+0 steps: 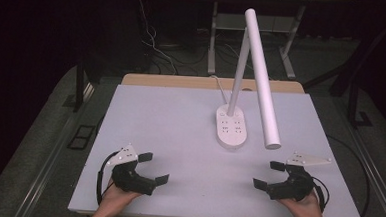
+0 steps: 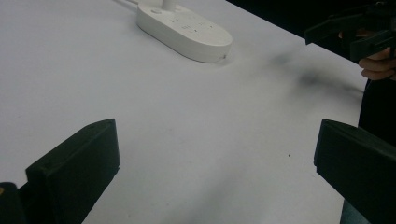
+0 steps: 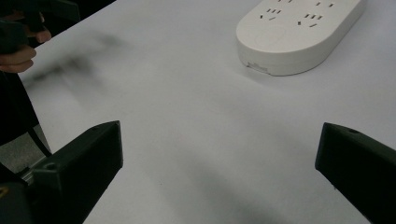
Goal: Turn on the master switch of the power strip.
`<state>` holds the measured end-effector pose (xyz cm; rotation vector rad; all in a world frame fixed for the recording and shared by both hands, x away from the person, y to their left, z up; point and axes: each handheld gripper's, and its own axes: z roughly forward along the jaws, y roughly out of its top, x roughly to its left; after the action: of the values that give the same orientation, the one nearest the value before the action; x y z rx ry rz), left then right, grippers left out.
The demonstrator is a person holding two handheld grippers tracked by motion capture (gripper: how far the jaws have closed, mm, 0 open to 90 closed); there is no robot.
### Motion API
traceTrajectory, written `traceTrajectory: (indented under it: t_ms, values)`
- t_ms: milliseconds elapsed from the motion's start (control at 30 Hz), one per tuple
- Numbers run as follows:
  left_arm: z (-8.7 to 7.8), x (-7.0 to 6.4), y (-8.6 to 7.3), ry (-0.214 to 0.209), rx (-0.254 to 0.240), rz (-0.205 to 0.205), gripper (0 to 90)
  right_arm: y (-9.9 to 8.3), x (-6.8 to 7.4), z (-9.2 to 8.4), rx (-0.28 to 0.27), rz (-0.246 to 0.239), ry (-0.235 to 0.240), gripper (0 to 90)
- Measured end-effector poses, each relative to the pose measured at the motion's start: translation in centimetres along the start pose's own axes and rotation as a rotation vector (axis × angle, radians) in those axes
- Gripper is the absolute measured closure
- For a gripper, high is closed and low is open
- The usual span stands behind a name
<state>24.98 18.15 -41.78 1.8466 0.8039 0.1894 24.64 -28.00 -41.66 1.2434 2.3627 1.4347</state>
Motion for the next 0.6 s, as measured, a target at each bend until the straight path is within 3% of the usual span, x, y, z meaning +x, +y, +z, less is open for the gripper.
traceTrajectory:
  t_ms: [600]
  values:
    - [0.8, -0.3, 1.5, -0.006, 0.047, 0.031, 0.0, -0.1, -0.1, -0.1, 0.003, 0.008, 0.004, 0.4]
